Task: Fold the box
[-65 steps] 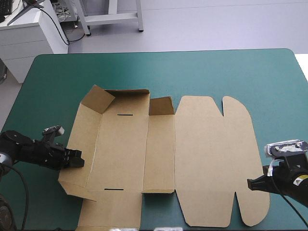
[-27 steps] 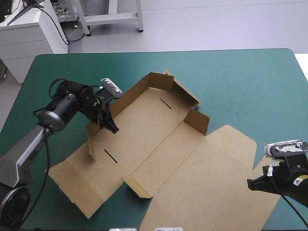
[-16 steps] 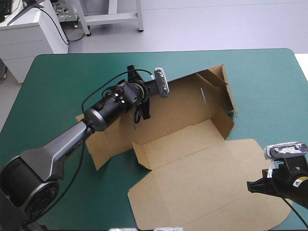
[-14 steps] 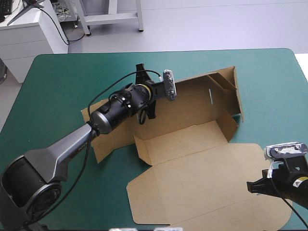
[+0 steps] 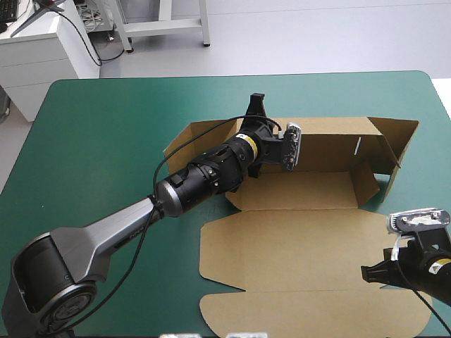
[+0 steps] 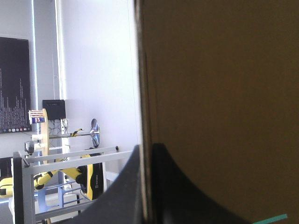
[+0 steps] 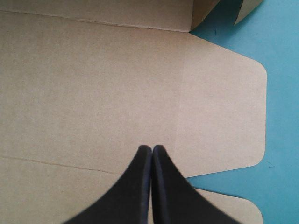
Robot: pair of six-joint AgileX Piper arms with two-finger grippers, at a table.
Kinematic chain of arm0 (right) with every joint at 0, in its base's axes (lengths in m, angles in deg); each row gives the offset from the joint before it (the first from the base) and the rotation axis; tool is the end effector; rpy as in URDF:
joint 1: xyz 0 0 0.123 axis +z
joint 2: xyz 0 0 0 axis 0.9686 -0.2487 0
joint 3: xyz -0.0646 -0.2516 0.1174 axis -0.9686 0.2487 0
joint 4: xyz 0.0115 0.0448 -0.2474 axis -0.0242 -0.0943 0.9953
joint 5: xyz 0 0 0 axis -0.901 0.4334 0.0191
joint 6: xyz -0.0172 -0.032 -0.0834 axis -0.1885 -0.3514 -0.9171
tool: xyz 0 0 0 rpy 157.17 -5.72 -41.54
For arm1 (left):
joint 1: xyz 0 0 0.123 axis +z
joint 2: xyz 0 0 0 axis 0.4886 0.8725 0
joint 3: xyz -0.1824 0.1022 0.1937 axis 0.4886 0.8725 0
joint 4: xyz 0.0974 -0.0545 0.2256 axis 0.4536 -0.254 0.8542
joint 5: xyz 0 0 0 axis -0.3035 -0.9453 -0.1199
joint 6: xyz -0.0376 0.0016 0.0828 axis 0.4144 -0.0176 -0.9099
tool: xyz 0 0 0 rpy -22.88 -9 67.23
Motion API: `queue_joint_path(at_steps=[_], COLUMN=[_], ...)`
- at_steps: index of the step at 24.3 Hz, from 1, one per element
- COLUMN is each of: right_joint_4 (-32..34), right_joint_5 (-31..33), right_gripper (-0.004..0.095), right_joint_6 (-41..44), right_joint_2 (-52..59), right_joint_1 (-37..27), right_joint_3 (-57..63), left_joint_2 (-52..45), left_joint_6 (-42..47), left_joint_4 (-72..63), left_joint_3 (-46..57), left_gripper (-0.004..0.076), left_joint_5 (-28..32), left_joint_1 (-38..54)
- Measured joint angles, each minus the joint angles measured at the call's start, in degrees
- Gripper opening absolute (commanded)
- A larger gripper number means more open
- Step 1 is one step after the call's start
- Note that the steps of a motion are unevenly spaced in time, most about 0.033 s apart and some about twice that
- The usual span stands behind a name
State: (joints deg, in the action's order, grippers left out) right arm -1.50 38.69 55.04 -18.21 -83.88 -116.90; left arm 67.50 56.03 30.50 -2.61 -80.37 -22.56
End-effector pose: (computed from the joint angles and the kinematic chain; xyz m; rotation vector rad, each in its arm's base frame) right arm 0.0831 0.0068 0.3278 -0.1826 2.4614 0.1005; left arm 0.2869 -0.3196 0.3473 1.6654 1.1671 0.5069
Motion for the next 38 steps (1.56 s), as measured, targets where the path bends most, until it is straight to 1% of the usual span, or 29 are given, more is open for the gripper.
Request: queue_joint_path(at_steps=[3,5,12,18,20,24,31,33,35,36,38], right_joint_4=[0.0,0.0,-0.8,-1.2,-1.2,-1.3,-2.0,-2.2,-2.6,-2.6,-2.6], right_joint_5=[0.0,0.0,0.0,0.0,0.0,-0.2,-0.2,-0.2,-0.3,-0.4,-0.4], right_gripper=[-0.0019,-0.0019,-0.0019,-0.0019,-0.0019,-0.0019,-0.0015,0.002,0.0148,0.0258,0.0408], right_joint_6=[0.0,0.0,0.0,0.0,0.0,0.0,0.0,0.0,0.0,0.0,0.0], right_joint_2=[0.0,0.0,0.0,0.0,0.0,0.0,0.0,0.0,0.0,0.0,0.0], right_joint_1=[0.0,0.0,0.0,0.0,0.0,0.0,0.0,0.0,0.0,0.2,0.7], right_joint_3=[0.0,0.0,0.0,0.0,0.0,0.0,0.0,0.0,0.0,0.0,0.0], left_joint_2=[0.8,1.9,5.6,8.0,8.4,8.6,8.6,8.6,8.6,8.6,8.6], left_joint_6=[0.1,2.3,23.7,41.3,45.5,48.5,48.9,48.9,48.9,48.9,48.9], left_joint_4=[1.6,5.9,28.9,45.4,49.1,51.6,52.2,52.2,52.3,52.3,52.3], left_joint_3=[0.0,0.0,0.1,1.9,2.9,3.9,4.0,4.0,4.0,4.0,4.0], left_gripper=[-0.0008,-0.0008,-0.0008,-0.0008,-0.0008,-0.0008,-0.0008,-0.0008,-0.0008,-0.0008,-0.0008], left_joint_5=[0.1,0.1,-1.8,-4.2,-4.4,-5.4,-5.5,-5.5,-5.5,-5.5,-5.5], left_joint_1=[-0.7,-1.9,-7.1,-9.0,-9.1,-9.1,-9.1,-9.1,-9.1,-9.1,-9.1])
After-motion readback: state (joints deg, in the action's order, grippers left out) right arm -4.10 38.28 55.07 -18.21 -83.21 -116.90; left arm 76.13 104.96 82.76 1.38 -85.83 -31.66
